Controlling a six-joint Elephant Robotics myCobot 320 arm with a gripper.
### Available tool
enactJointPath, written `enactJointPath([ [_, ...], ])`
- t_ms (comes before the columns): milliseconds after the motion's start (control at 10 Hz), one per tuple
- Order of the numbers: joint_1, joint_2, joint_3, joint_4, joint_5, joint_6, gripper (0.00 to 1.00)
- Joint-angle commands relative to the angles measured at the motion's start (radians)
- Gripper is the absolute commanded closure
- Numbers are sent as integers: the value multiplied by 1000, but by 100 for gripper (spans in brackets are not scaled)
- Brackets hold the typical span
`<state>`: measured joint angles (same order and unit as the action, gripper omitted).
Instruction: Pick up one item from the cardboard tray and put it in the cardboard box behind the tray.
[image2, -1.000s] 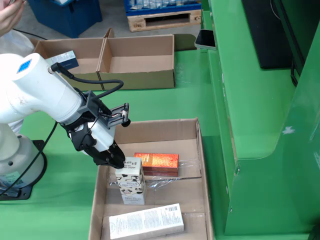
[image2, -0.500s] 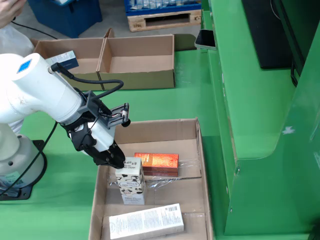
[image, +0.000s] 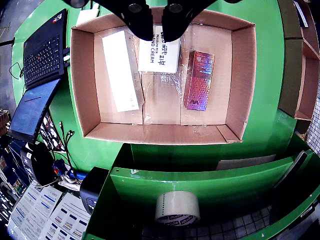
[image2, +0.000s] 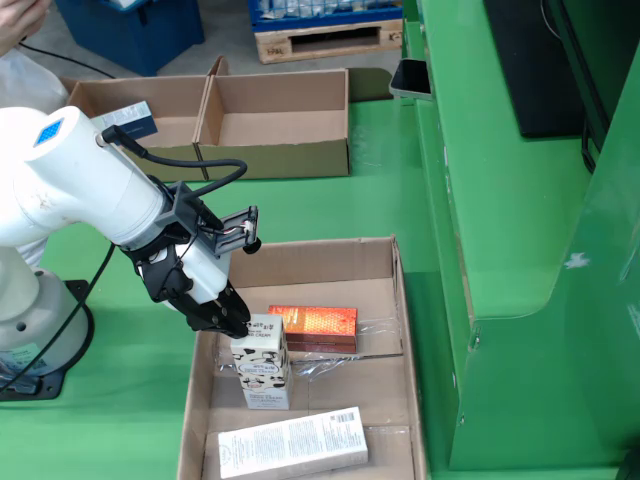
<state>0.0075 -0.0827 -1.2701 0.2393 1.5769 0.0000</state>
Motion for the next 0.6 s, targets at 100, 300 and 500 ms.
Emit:
enactJointPath([
  [100,0,17,28,11,0,0,60],
  [300,0,17,28,11,0,0,40],
  [500,0,17,28,11,0,0,20],
])
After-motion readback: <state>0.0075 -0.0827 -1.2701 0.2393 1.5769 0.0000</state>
